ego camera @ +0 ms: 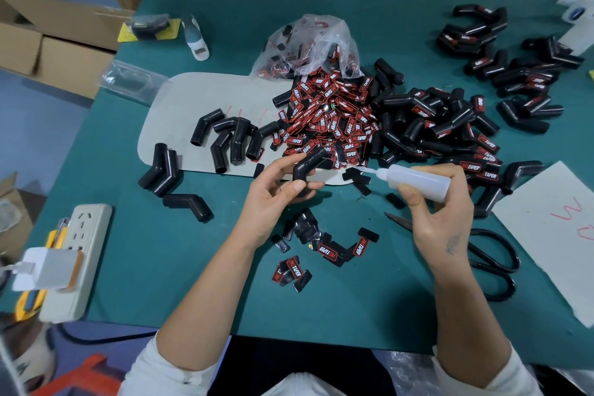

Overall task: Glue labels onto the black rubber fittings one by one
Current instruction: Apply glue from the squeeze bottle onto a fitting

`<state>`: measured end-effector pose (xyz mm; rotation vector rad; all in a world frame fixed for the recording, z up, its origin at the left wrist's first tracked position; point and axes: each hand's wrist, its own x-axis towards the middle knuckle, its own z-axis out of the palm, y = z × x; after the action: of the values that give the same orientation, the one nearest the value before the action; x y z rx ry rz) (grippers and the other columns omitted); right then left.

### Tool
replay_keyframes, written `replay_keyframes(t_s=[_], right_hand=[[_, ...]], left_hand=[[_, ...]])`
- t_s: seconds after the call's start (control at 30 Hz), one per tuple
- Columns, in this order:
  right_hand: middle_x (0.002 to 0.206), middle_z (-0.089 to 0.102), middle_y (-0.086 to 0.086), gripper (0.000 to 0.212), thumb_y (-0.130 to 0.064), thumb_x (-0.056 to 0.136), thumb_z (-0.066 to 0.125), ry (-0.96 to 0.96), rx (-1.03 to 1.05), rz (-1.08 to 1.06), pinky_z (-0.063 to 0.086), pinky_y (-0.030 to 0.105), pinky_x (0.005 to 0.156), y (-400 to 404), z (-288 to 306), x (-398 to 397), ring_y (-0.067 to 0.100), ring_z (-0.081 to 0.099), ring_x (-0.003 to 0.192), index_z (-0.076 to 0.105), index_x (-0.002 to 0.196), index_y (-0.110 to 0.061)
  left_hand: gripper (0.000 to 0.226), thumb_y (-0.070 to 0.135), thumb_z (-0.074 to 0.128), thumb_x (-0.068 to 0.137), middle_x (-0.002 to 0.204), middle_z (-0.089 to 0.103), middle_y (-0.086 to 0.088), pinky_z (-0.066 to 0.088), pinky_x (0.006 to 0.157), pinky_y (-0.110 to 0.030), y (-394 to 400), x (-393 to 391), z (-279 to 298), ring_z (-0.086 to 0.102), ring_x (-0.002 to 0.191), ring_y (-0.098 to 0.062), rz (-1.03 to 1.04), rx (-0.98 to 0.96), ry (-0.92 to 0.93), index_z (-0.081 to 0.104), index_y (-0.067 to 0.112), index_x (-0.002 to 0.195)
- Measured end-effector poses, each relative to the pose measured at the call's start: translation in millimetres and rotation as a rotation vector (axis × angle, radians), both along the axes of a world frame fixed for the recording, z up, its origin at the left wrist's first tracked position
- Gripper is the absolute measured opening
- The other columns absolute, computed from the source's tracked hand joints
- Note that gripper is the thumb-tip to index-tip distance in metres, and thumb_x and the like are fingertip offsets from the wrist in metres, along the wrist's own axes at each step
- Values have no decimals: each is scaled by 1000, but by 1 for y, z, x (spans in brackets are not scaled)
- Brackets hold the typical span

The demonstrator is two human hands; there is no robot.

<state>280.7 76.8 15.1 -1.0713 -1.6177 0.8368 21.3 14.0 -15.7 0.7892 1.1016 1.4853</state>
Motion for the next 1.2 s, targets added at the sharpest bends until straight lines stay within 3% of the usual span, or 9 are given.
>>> replay_keyframes(t_s=[0.63,0.8,0.9,1.07,1.2], right_hand=[[107,65,-28,22,-36,94,69,-12,-31,39,45,13,84,-3,2,-3,2,64,100,56,111,-35],[108,65,-29,24,-36,95,70,-11,-19,45,44,11,84,-4,5,-5,1,64,100,55,110,-48],[108,65,-31,23,-35,95,70,-1,-25,48,45,10,83,-4,6,-6,0,64,99,55,109,-46],[108,65,-30,21,-36,95,70,5,-21,39,45,10,83,-4,6,-5,-1,64,100,56,109,-43],[107,65,-29,21,-35,95,70,13,-28,52,45,12,83,-4,6,-6,1,64,99,56,111,-35]], left_hand=[[40,18,67,100,125,70,-15,60,97,-40,0,-1,-2,71,116,-43,-23,6,6,63,22,139],[39,19,68,99,129,66,-20,60,97,-40,-1,-1,-2,71,116,-43,-25,8,8,64,24,138],[40,18,67,100,126,69,-17,60,96,-39,0,-2,-2,71,116,-43,-30,11,12,62,21,139],[39,20,68,99,133,61,-28,60,96,-38,0,-1,0,72,115,-42,-33,14,21,65,25,137],[39,20,68,99,132,61,-28,60,96,-38,0,-1,-1,72,116,-42,-39,14,25,65,25,138]])
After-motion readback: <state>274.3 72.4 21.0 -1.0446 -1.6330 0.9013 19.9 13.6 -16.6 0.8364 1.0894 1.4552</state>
